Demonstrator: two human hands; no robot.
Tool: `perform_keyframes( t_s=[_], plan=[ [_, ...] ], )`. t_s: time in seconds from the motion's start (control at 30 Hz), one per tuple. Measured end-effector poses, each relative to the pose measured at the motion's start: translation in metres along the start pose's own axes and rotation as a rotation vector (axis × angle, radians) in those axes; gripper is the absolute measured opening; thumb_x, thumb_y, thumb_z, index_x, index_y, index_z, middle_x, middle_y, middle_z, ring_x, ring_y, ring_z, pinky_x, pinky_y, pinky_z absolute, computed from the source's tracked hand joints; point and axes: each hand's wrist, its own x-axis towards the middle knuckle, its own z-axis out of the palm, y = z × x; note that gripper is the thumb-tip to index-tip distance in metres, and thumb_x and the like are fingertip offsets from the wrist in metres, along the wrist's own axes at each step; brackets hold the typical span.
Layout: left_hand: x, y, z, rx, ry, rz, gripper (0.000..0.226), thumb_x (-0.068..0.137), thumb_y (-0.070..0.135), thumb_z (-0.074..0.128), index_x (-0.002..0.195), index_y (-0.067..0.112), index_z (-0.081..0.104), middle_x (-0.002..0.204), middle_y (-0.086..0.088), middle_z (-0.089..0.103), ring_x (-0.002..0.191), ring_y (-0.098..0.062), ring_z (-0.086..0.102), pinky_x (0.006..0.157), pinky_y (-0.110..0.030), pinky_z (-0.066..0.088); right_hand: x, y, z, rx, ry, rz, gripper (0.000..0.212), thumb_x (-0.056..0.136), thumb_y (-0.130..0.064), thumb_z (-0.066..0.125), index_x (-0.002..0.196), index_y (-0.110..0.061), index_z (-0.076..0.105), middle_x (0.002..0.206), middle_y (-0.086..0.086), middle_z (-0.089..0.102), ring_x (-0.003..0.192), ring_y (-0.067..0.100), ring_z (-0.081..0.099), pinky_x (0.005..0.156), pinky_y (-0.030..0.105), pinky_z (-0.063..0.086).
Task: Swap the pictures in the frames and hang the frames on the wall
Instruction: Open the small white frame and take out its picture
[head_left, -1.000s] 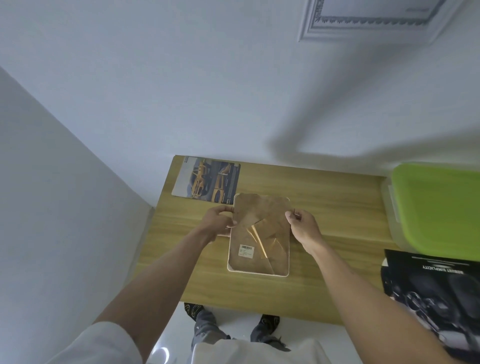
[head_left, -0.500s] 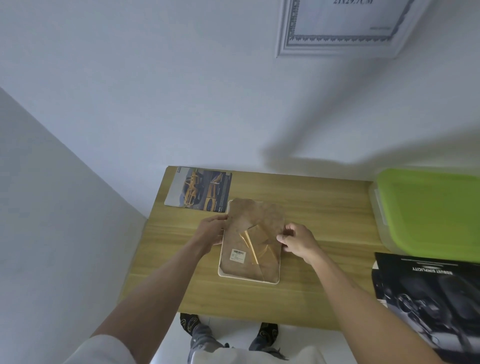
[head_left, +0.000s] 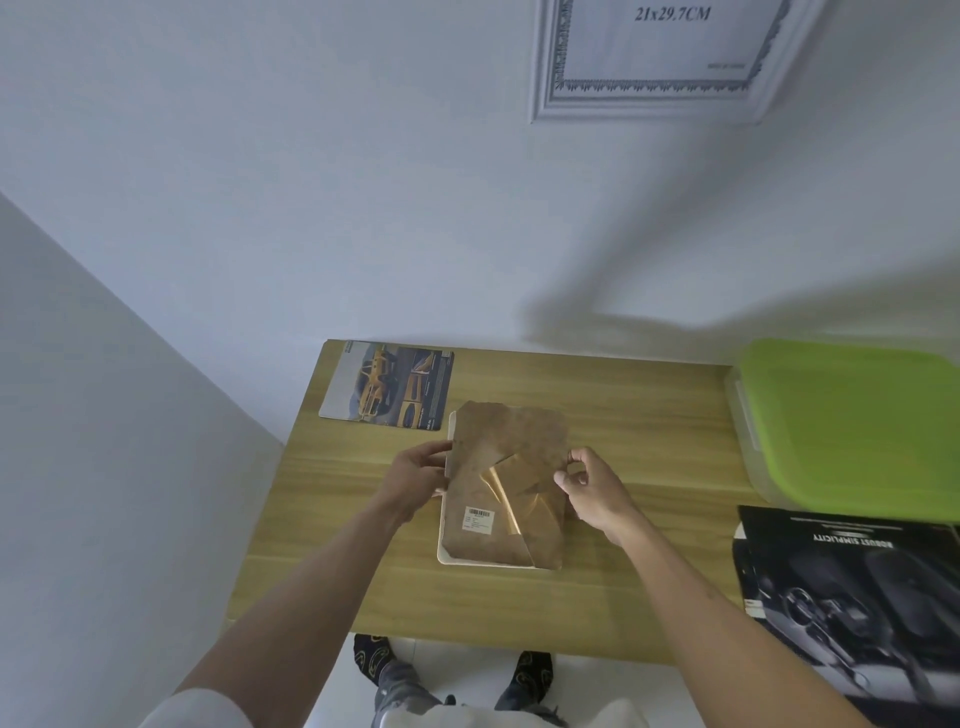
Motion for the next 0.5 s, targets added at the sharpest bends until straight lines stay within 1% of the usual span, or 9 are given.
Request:
perform_keyframes(
  t_s=[0.07, 0.1, 0.2, 0.23, 0.27, 0.3, 0.37, 0.43, 0.5],
  plan=[
    [0.0, -0.004, 0.002, 0.027, 0.057, 0.027, 0.062, 0.071, -0.026, 0.054, 0.123, 0.006, 0.064, 0.09, -0.01, 0.076, 0.084, -0.029, 0.071, 0.083, -0.047, 0.059, -0.005, 0.0, -0.002, 0.023, -0.027, 0.0, 0.026, 0.096, -0.032, 0.059, 0.121, -0.029, 0.05, 0.099, 0.001, 0.066, 0.089, 0.014, 0.062, 0.075, 0.028, 0.047],
    [-0.001, -0.004, 0.002, 0.035, 0.074, 0.032, 0.064, 0.07, -0.026, 0.056, 0.123, 0.008, 0.063, 0.09, -0.011, 0.075, 0.087, -0.032, 0.071, 0.086, -0.051, 0.058, -0.007, 0.0, -0.004, 0.059, -0.06, 0.011, 0.034, 0.093, -0.032, 0.063, 0.123, -0.031, 0.047, 0.103, 0.002, 0.067, 0.092, 0.016, 0.065, 0.074, 0.029, 0.049],
    [-0.001, -0.004, 0.002, 0.029, 0.093, 0.017, 0.081, 0.069, -0.026, 0.06, 0.132, 0.024, 0.053, 0.092, -0.014, 0.075, 0.091, -0.031, 0.071, 0.089, -0.053, 0.055, -0.007, 0.004, -0.013, 0.156, -0.134, 0.037, 0.054, 0.087, -0.022, 0.073, 0.13, -0.032, 0.042, 0.109, 0.0, 0.07, 0.098, 0.018, 0.068, 0.075, 0.033, 0.055],
    [-0.002, -0.002, 0.001, 0.023, 0.089, 0.0, 0.089, 0.07, -0.025, 0.06, 0.138, 0.031, 0.043, 0.094, -0.014, 0.075, 0.091, -0.029, 0.071, 0.089, -0.051, 0.055, -0.005, 0.006, -0.018, 0.174, -0.114, 0.04, 0.058, 0.086, -0.019, 0.074, 0.133, -0.03, 0.042, 0.111, 0.0, 0.07, 0.098, 0.018, 0.069, 0.079, 0.036, 0.056],
    [-0.001, -0.002, 0.0, 0.023, 0.083, -0.017, 0.094, 0.072, -0.025, 0.06, 0.145, 0.03, 0.037, 0.095, -0.012, 0.076, 0.093, -0.028, 0.07, 0.09, -0.05, 0.055, -0.003, 0.008, -0.024, 0.197, -0.075, 0.044, 0.062, 0.085, -0.017, 0.074, 0.137, -0.028, 0.042, 0.112, 0.0, 0.069, 0.099, 0.019, 0.068, 0.084, 0.039, 0.056],
    [0.0, 0.0, -0.002, 0.031, 0.073, -0.028, 0.091, 0.072, -0.025, 0.059, 0.148, 0.023, 0.038, 0.095, -0.01, 0.076, 0.096, -0.027, 0.07, 0.093, -0.05, 0.054, -0.001, 0.009, -0.031, 0.217, -0.03, 0.047, 0.063, 0.086, -0.014, 0.073, 0.14, -0.027, 0.042, 0.112, 0.001, 0.069, 0.099, 0.02, 0.068, 0.086, 0.041, 0.055],
    [0.002, 0.003, -0.004, 0.049, 0.051, -0.055, 0.083, 0.073, -0.025, 0.058, 0.145, 0.015, 0.046, 0.093, -0.006, 0.077, 0.101, -0.028, 0.069, 0.097, -0.052, 0.051, 0.001, 0.01, -0.05, 0.293, 0.059, 0.066, 0.059, 0.09, -0.008, 0.069, 0.141, -0.027, 0.045, 0.108, 0.001, 0.069, 0.095, 0.021, 0.068, 0.081, 0.041, 0.053],
    [0.001, 0.008, -0.004, 0.059, 0.058, -0.078, 0.08, 0.073, -0.026, 0.057, 0.142, 0.015, 0.051, 0.09, -0.004, 0.078, 0.102, -0.029, 0.068, 0.098, -0.053, 0.051, 0.002, 0.011, -0.071, 0.353, 0.135, 0.081, 0.059, 0.092, -0.005, 0.065, 0.143, -0.028, 0.045, 0.117, -0.001, 0.066, 0.097, 0.021, 0.065, 0.078, 0.039, 0.052],
    [-0.002, 0.013, -0.002, 0.051, 0.059, -0.081, 0.078, 0.073, -0.027, 0.056, 0.14, 0.014, 0.052, 0.088, -0.004, 0.078, 0.099, -0.028, 0.069, 0.095, -0.05, 0.053, 0.005, 0.015, -0.091, 0.369, 0.21, 0.074, 0.062, 0.094, -0.004, 0.061, 0.148, -0.029, 0.042, 0.126, -0.002, 0.057, 0.103, 0.018, 0.058, 0.082, 0.034, 0.047]
  ],
)
